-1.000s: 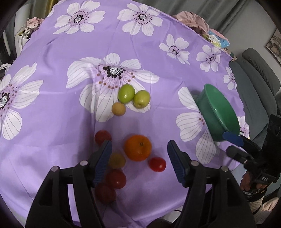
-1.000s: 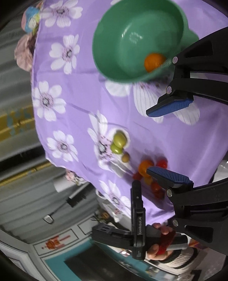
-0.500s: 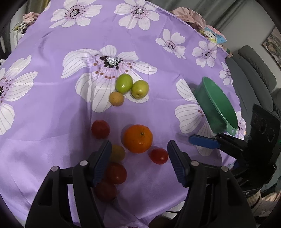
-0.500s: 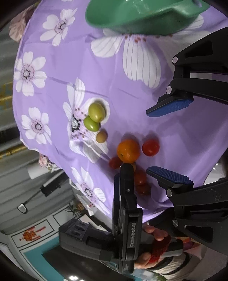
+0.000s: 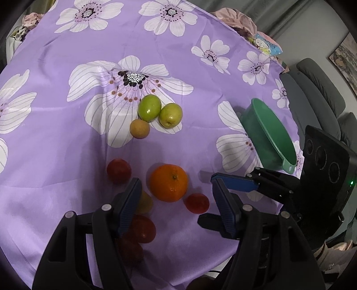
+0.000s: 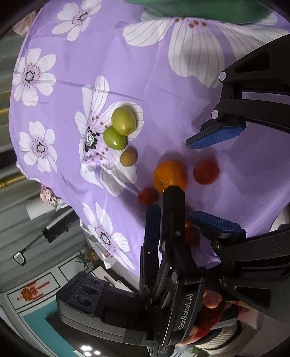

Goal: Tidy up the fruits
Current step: 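Grasp the second orange with the left gripper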

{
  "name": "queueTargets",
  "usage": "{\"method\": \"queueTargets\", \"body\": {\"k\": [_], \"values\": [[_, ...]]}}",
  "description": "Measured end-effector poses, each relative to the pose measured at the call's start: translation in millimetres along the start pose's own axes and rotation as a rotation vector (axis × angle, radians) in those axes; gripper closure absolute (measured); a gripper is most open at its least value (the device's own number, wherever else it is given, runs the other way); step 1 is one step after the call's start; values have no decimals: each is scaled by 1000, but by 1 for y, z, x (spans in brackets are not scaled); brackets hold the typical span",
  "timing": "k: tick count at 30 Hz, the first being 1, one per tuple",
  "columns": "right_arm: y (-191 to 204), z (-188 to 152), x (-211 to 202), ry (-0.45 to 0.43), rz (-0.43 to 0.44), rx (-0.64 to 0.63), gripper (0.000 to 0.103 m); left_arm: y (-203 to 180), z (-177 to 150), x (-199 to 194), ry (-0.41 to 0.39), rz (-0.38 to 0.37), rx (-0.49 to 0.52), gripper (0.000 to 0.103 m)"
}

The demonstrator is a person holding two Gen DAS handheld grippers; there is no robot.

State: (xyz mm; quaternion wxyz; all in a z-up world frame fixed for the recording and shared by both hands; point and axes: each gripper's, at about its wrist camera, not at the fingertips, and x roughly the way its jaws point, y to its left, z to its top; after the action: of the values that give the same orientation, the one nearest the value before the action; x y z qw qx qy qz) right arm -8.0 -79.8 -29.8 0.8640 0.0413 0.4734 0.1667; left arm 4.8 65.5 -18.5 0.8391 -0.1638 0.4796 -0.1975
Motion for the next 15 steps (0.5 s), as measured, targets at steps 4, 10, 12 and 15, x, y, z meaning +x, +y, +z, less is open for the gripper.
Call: {"method": "queueTargets", "body": {"k": [4, 10, 12, 15], "values": [[1, 4, 4, 1, 16, 2, 44, 0, 0, 2, 11, 3, 1, 39], [0, 9, 12, 7, 25, 3, 44, 0, 6, 10, 41, -2, -1, 39], [-1, 10, 16, 16, 29, 8, 44, 1, 7, 11, 49, -3, -4, 40], [-2, 12, 21, 27, 34, 14, 44, 1, 10, 14, 58, -5, -11, 48]]}}
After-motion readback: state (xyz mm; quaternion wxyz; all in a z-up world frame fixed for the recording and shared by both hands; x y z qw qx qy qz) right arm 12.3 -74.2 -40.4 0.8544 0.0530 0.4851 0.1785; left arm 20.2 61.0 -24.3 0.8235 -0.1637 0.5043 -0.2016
